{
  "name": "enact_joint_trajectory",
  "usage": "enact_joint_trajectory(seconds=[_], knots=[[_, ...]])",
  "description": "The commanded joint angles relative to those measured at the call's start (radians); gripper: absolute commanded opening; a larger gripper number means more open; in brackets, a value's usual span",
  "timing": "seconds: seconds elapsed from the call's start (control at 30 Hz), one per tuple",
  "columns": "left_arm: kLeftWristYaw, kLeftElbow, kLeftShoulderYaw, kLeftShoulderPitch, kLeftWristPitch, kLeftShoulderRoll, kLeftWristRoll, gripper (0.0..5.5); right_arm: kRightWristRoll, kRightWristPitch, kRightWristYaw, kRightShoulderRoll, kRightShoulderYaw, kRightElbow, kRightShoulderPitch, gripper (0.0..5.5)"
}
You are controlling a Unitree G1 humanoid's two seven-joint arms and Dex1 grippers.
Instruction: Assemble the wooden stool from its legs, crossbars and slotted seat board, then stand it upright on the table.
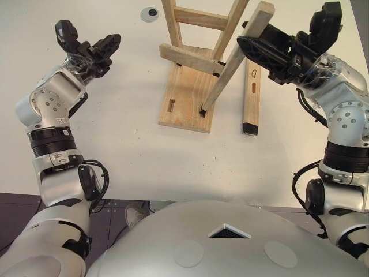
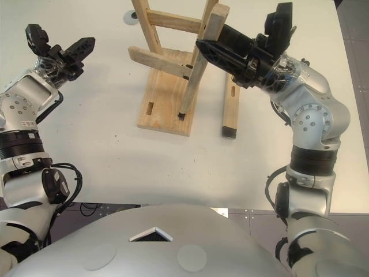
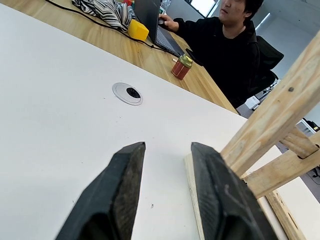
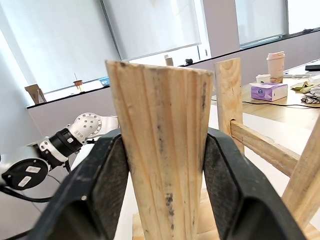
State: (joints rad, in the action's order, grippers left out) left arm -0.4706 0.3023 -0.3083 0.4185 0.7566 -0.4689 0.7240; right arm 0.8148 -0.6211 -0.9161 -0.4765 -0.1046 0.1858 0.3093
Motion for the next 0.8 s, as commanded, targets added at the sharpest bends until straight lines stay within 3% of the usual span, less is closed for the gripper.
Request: enact_joint_trajectory(seconds=[0.03, 0.37, 0.8], knots=[[0.001, -0.017, -0.011, 0.000, 0.006, 0.005, -0.014, 1.65, -0.050, -0.003, -0.025, -0.048, 0.020, -0.009, -0.037, 2.05], [0.001, -0.036, -0.041, 0.006, 0.031, -0.015, 0.000, 1.65, -0.075, 0.006, -0.100, -0.195, 0.025, 0.070, -0.133, 2.05], [0.023, -0.133, -0.038, -0.063, 0.037, 0.040, -0.003, 1.65, -0.176, -0.012, -0.209, -0.341, 0.168, 0.080, 0.085, 2.04]])
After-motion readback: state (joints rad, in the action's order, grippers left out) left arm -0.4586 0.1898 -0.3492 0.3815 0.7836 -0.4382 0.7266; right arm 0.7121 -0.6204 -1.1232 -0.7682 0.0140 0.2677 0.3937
